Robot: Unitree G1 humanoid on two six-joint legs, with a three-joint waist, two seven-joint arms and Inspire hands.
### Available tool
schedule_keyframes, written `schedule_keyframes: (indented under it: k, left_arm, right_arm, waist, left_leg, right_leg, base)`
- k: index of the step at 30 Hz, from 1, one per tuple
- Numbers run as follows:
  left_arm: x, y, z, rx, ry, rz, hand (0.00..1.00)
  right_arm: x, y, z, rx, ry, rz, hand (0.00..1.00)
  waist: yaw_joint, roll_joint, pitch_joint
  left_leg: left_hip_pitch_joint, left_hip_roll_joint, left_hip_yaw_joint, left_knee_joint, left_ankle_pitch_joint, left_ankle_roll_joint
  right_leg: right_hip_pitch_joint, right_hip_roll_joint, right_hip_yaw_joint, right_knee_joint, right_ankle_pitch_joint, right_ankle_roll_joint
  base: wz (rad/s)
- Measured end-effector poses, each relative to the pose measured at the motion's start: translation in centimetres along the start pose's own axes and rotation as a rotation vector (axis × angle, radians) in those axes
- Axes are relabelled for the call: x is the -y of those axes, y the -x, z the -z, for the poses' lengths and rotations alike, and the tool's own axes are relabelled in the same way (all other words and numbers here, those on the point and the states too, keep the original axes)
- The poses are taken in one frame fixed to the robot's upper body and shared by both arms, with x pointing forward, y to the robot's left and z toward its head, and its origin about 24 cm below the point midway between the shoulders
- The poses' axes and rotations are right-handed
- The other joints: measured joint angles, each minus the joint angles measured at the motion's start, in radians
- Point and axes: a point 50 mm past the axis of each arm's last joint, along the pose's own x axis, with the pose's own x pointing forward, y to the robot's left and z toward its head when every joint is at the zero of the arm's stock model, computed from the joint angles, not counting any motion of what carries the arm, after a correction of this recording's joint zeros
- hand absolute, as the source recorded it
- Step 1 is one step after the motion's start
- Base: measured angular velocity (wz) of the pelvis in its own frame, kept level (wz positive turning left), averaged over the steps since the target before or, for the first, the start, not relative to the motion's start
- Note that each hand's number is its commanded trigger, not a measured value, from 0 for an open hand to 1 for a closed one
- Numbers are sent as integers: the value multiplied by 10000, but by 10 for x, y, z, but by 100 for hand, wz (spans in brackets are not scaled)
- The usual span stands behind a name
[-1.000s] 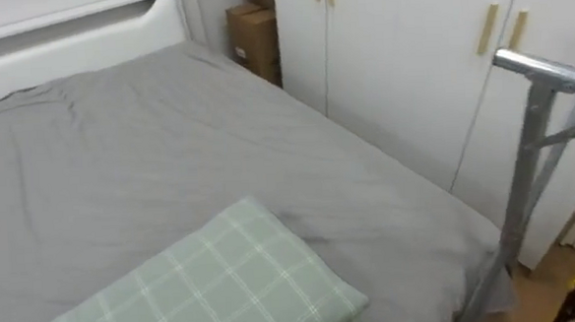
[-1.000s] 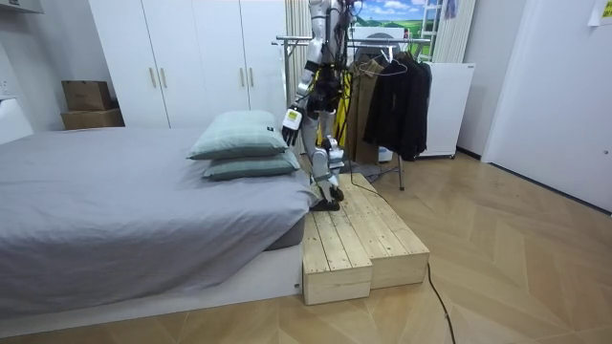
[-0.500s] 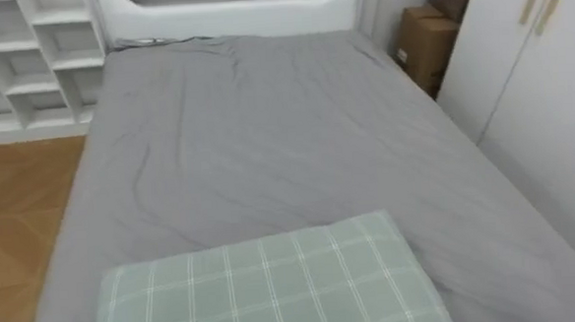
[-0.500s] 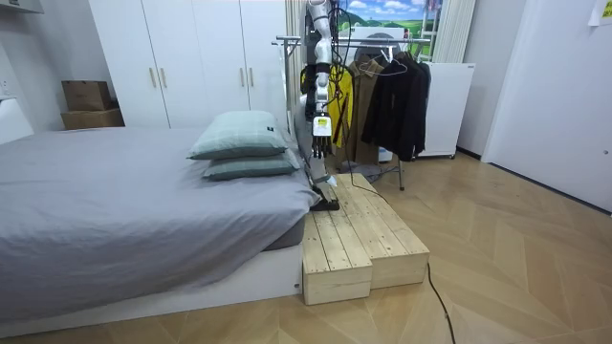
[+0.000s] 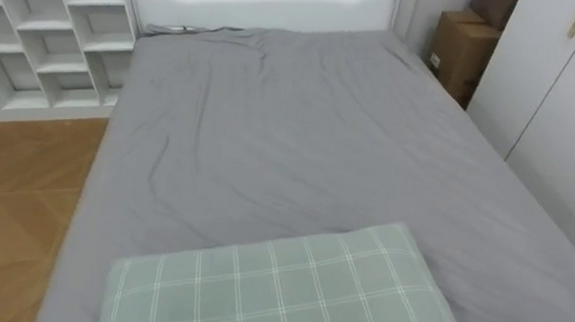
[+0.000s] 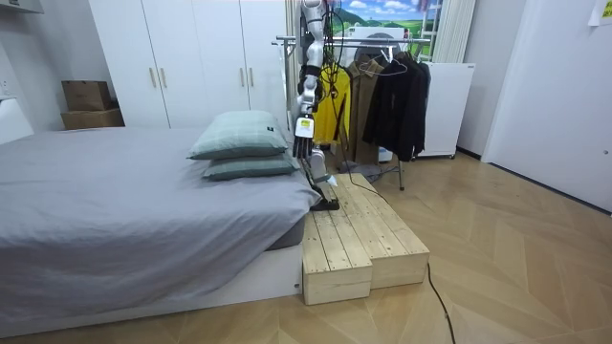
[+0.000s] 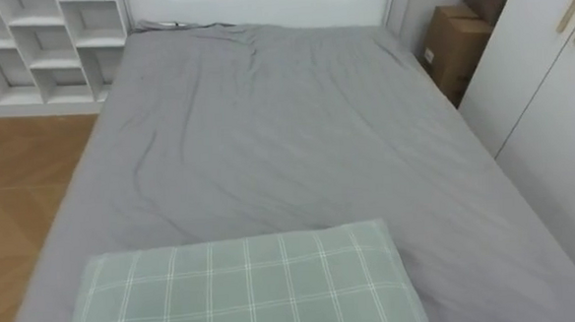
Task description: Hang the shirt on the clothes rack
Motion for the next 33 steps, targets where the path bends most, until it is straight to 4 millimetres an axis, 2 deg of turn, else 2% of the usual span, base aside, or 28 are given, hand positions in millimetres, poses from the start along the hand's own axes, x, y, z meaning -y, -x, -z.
schedule_keyframes:
  k: [4,14,18,22,26,33]
  left_arm:
    - [1,0,-1,95,32,21,0]
    - [1,3,22,-471,-373,2,0]
    - [4,4,24,-506,-616,60,0]
    - [6,4,16,-292,-623,123,0]
    - [13,4,-1,328,-437,190,0]
    - [19,4,-10,664,-310,334,0]
  right_arm:
    - [-1,0,0,-3,6,-113,0]
    - [-3,0,4,-86,-106,-607,0]
    - [-4,1,4,-85,-162,-750,0]
    - [-5,1,3,53,-322,-864,0]
    - [-3,1,4,67,-357,-787,0]
    - [-4,1,4,52,-297,-818,0]
  waist:
    - [6,42,-7]
    - [13,68,-17]
    - [-75,80,-14]
    - [-241,133,-18]
    - [-268,265,-80]
    - [-253,268,-87]
  left_leg:
    - [127,10,-61,-62,0,2]
    - [288,85,-169,-146,-5,-17]
    - [257,73,-264,-125,-5,-17]
    - [245,62,-347,-123,-5,-17]
    - [240,1,-374,-142,4,-31]
    - [240,1,-415,-132,13,-45]
  right_leg:
    - [119,11,-26,-22,-3,4]
    - [362,113,-44,-187,12,-22]
    - [388,89,-151,-188,12,-22]
    - [438,88,-164,-260,12,-22]
    - [488,92,-289,-336,12,-22]
    - [509,89,-308,-338,8,-27]
  base:
    - [2]
    - [3]
    - [7]
    - [5]
    - [5]
    - [1]
